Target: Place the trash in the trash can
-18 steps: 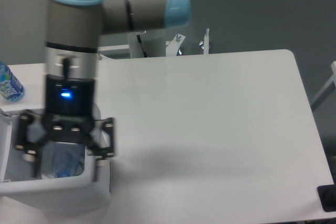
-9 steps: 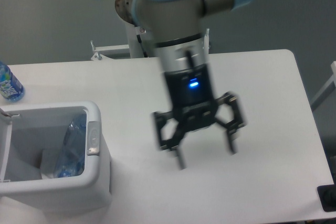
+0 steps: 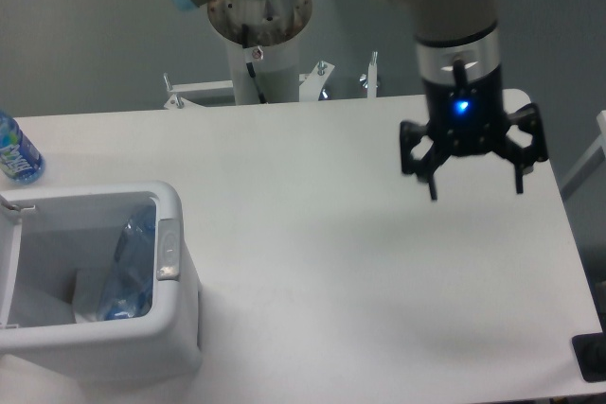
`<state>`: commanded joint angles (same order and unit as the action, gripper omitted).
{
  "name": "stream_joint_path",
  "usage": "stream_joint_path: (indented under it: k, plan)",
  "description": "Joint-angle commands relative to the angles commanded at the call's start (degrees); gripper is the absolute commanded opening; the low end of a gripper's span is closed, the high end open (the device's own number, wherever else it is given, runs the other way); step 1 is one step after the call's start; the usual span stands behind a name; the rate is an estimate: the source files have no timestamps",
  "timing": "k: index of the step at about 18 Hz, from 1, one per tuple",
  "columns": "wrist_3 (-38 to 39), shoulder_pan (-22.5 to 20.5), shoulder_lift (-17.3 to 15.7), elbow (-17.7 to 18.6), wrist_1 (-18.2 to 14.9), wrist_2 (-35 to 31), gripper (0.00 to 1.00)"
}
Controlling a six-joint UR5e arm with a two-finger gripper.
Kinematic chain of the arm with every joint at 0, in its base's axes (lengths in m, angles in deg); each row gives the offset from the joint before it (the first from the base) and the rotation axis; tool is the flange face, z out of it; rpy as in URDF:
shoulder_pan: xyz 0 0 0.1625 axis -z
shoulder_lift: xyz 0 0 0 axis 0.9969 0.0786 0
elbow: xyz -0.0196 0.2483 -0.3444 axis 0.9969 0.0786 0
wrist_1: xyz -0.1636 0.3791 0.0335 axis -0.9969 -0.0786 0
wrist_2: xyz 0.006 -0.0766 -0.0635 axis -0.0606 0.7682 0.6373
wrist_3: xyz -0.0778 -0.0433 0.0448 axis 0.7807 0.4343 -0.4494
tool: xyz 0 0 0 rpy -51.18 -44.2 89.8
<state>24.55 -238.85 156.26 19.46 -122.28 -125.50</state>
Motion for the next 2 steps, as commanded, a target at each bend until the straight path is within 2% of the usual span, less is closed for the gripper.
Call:
stream_joint_path:
  k: [2]
  plan:
    - [-0.81, -0.8, -0.44, 0.26, -1.23, 0.0, 1.0]
